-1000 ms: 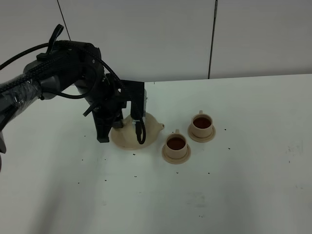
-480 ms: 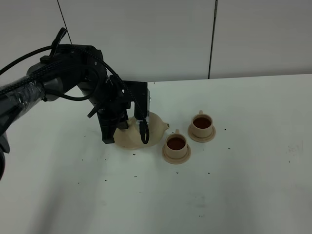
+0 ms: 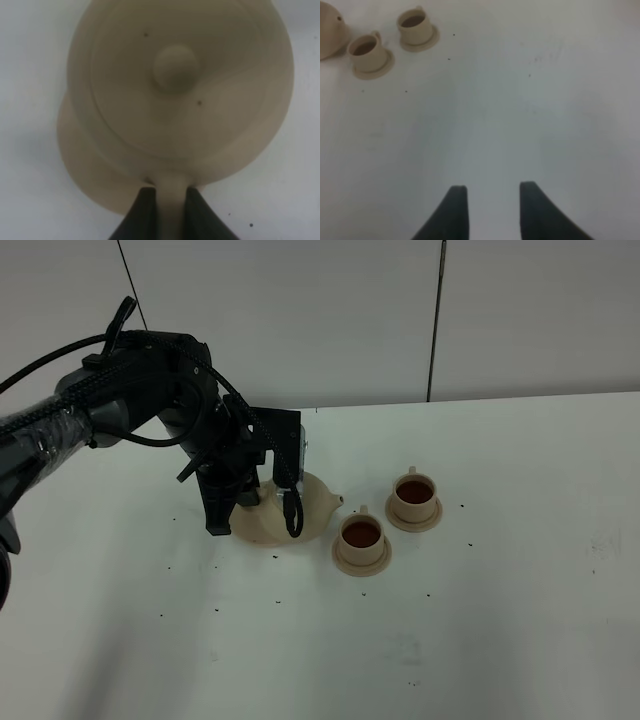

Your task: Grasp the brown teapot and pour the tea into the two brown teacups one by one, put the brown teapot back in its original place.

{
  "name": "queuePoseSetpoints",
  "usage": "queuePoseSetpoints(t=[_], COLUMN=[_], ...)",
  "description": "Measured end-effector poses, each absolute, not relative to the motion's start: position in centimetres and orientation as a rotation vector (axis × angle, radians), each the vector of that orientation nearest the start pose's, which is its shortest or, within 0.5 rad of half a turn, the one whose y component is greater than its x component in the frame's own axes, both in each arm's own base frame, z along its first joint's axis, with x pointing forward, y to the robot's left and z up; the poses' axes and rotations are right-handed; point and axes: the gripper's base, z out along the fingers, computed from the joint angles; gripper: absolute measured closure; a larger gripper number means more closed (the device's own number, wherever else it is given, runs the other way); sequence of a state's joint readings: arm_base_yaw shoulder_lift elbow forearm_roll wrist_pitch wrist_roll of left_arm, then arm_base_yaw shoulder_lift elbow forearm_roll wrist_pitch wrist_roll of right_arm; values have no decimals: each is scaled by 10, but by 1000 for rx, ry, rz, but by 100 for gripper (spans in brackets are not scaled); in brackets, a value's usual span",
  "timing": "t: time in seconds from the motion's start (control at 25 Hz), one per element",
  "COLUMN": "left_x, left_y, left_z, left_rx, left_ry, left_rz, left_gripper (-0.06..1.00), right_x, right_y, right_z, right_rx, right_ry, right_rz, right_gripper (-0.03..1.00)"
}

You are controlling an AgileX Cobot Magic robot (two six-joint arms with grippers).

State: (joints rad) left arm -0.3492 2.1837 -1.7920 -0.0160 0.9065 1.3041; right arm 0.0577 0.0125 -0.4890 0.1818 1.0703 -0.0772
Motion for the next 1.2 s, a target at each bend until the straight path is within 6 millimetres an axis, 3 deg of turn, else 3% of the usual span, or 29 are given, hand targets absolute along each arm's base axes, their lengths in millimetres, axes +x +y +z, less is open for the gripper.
queuePoseSetpoints(t=[0.76, 1.04, 1.2], left_x=[443, 445, 446], left_y=[-158, -136, -128], left_z=[193, 211, 217], left_rx=[-2504, -2338, -2140], left_ry=[-2355, -2549, -2746], left_rz=[-291, -287, -259], left_gripper=[78, 78, 78], right_x=[-4, -4, -4], right_y=[14, 14, 14], right_z=[275, 275, 275], right_rx=[-146, -146, -146], right_ry=[2065, 2065, 2065], right_rz=[207, 207, 207], right_gripper=[72, 72, 72])
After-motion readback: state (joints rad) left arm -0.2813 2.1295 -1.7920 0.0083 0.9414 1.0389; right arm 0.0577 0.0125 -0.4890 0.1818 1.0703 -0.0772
